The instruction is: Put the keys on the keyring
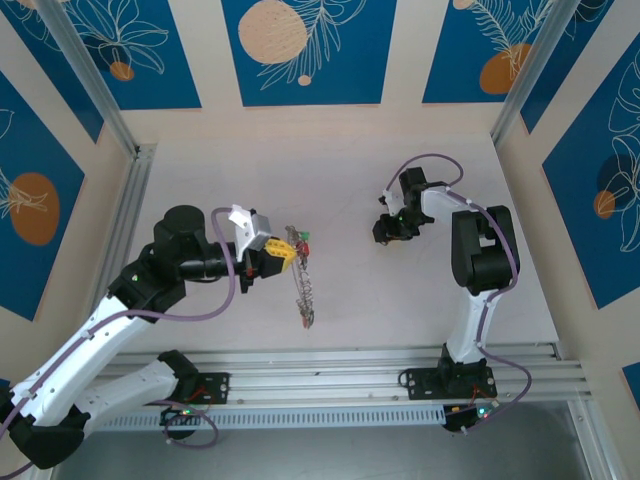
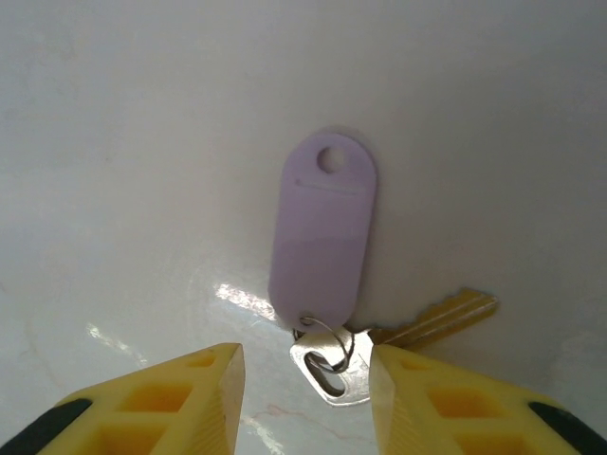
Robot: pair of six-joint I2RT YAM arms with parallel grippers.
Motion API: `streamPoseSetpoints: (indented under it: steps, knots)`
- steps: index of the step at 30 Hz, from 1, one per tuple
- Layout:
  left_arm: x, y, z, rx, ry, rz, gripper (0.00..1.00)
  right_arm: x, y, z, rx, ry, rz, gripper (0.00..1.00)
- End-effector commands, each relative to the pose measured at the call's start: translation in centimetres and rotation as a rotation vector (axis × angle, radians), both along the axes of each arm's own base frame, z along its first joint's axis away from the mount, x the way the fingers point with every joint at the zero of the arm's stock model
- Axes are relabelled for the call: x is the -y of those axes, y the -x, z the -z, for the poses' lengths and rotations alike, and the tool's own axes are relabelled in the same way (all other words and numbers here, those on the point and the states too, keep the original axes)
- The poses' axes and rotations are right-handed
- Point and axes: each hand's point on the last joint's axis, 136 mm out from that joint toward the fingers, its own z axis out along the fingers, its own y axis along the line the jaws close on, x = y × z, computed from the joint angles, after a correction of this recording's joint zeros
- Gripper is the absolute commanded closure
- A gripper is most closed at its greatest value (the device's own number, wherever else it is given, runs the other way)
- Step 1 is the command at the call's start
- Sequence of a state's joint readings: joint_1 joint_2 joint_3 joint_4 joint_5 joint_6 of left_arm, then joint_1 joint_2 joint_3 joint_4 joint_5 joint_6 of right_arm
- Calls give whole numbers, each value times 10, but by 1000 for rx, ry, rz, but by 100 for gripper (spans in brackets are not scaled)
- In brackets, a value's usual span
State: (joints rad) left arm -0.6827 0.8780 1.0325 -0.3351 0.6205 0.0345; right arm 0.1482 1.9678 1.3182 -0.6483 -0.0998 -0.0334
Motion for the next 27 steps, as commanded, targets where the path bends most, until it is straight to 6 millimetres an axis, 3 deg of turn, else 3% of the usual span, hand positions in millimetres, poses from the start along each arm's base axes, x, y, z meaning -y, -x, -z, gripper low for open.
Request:
streamPoseSetpoints:
  steps: [1, 7, 17, 27]
  knots:
    - [-1, 4, -19, 53, 60, 21, 100, 1, 1, 1, -15, 17, -14, 56]
    - [0, 2, -17, 45, 62, 22, 100, -1, 0, 2, -11, 25, -25, 57]
    - [0, 2, -17, 45, 62, 23, 100, -3, -1, 3, -20, 18, -36, 76]
    - [1, 0, -15, 43, 55, 16, 100, -7, 2, 11, -33, 28, -67, 85]
